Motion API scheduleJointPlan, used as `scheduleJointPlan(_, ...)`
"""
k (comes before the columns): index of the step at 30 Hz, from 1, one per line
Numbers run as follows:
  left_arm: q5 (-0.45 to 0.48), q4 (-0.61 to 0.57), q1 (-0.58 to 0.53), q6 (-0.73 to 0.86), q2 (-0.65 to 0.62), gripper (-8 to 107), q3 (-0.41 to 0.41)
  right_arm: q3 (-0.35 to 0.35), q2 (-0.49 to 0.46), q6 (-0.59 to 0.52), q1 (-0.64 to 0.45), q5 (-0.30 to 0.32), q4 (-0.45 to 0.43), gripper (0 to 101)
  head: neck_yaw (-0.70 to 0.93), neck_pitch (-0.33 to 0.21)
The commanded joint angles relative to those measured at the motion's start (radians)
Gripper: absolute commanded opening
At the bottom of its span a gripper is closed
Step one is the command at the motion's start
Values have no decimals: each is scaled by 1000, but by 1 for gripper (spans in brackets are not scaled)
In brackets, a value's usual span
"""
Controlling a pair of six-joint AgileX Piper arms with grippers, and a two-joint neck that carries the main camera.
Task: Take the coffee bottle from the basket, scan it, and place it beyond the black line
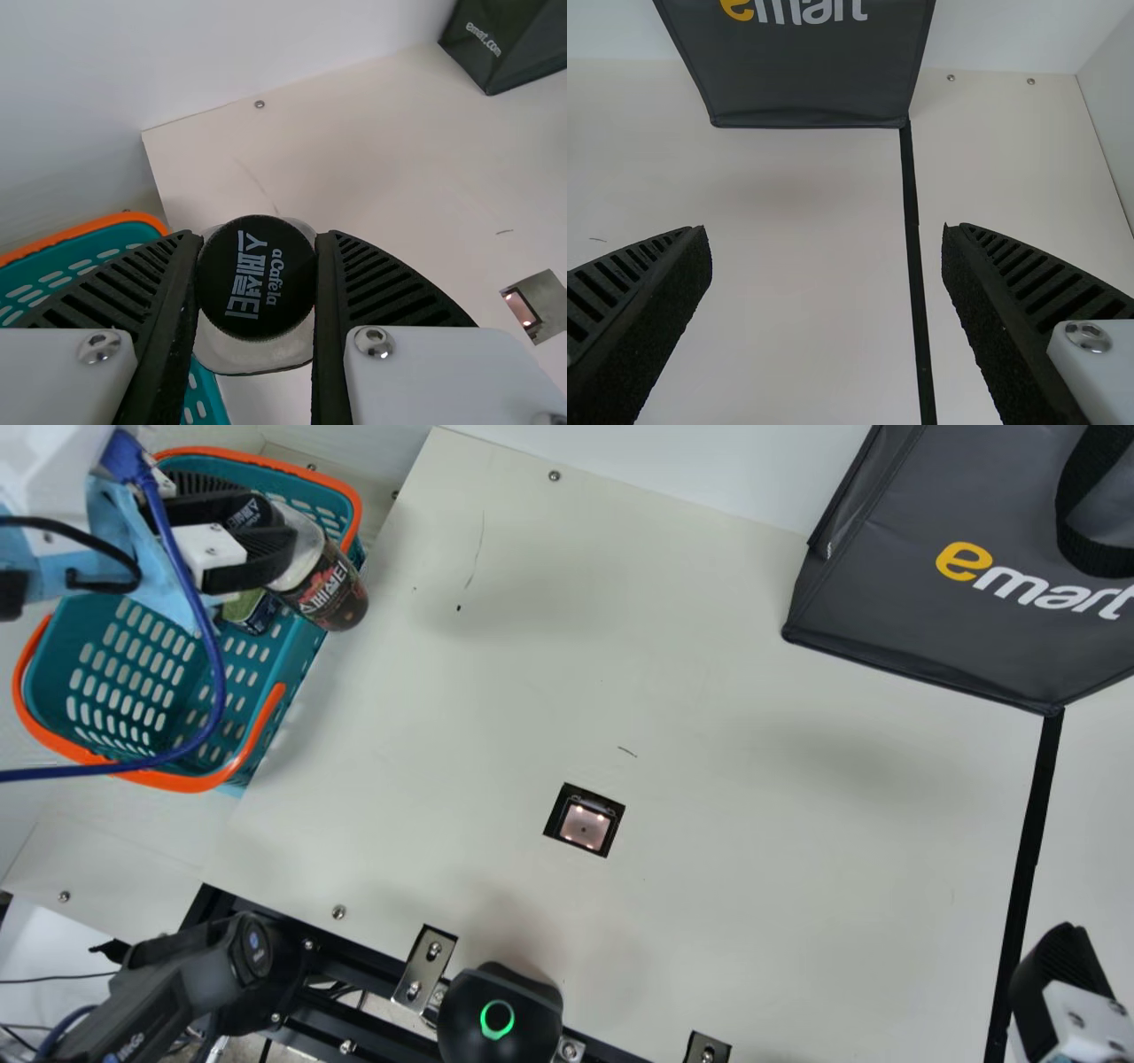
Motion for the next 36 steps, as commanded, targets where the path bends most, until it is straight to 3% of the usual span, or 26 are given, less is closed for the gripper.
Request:
scheduleJointPlan(1, -10, 4, -24, -8, -11, 10, 11, 0, 0, 0, 0, 0, 0, 91, 2, -27)
scheduleJointPlan(16, -104, 48, -245, -111, -85, 10, 104, 0, 0, 0, 0, 0, 0, 91, 2, -27)
scheduleJointPlan(36, -197, 76, -449, -176, -80, 10, 147, 0, 0, 0, 0, 0, 0, 91, 2, -27)
